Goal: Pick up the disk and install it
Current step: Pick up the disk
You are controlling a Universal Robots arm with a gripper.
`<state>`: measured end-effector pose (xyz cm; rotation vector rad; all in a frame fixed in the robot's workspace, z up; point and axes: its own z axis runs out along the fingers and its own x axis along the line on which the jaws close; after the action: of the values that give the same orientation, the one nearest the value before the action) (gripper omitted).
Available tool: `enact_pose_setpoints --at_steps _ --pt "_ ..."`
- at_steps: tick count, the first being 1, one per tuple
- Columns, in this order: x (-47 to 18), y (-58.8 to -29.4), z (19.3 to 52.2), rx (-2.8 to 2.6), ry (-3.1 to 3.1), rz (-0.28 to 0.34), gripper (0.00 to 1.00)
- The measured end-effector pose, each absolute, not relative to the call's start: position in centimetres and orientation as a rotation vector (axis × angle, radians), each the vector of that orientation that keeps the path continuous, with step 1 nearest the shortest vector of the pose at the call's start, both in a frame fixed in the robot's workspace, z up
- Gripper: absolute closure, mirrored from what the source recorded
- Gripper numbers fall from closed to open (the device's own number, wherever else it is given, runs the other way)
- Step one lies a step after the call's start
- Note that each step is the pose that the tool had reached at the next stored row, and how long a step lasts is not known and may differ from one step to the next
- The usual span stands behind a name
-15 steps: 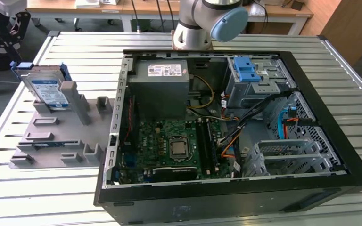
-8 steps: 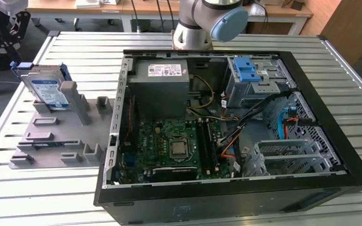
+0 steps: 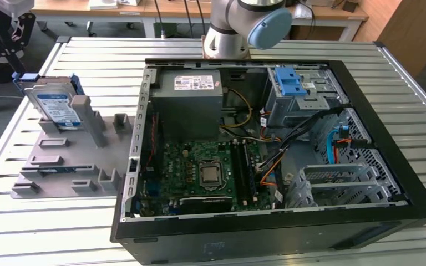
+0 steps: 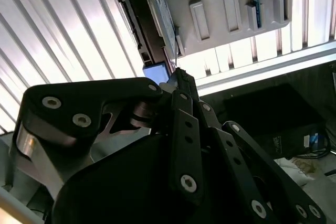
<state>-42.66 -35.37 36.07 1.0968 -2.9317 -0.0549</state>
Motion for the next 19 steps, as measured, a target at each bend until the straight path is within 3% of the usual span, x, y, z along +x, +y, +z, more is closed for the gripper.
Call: enact_pose_setpoints --at_steps 19 --pt "-42.65 -35.37 36.06 1.281 -2.869 -0.046 0.89"
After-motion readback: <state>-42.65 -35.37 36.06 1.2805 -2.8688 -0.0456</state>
